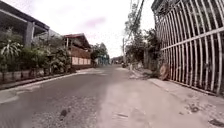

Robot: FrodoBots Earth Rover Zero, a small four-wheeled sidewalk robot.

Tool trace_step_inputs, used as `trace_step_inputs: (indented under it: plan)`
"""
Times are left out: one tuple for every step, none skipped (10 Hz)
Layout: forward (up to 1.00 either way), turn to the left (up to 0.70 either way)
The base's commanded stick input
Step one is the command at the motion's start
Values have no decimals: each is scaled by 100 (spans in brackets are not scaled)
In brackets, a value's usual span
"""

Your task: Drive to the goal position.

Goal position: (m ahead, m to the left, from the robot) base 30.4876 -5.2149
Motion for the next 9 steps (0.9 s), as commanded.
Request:
trace_step_inputs:
  plan:
    - [50, 0]
    - [50, 0]
    - [50, 0]
    - [50, 0]
    - [50, 0]
    - [50, 0]
    - [50, 0]
    - [50, 0]
    - [50, 0]
